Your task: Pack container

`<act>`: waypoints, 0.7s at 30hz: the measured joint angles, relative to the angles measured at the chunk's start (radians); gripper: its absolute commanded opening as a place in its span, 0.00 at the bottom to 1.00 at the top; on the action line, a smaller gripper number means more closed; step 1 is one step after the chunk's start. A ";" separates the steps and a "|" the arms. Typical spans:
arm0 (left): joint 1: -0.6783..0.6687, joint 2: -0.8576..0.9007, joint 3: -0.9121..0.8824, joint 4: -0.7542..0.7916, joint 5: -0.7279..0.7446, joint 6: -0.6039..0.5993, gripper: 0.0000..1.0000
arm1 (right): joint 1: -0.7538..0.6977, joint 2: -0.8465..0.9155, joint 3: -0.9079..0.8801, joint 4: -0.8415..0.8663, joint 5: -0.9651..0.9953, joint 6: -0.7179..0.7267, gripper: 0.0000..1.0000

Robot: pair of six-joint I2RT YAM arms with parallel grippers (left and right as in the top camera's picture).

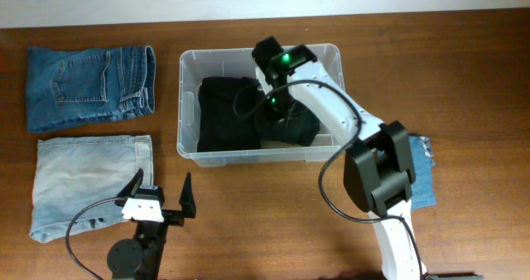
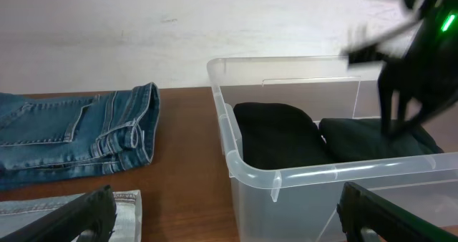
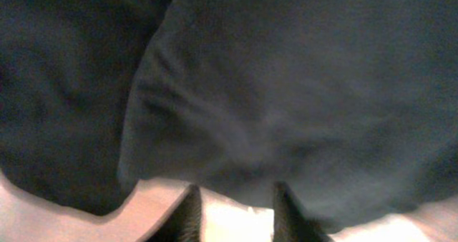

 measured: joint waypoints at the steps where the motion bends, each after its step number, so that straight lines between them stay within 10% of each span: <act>1: 0.000 0.000 0.000 0.000 0.000 0.000 1.00 | 0.000 -0.016 0.036 -0.032 0.024 0.000 0.78; 4: 0.000 0.000 0.000 0.000 0.000 0.000 0.99 | -0.003 -0.080 0.153 -0.133 0.086 -0.003 1.00; 21: 0.000 0.000 0.000 0.000 0.000 0.000 0.99 | -0.407 -0.367 0.277 -0.381 0.186 0.159 0.99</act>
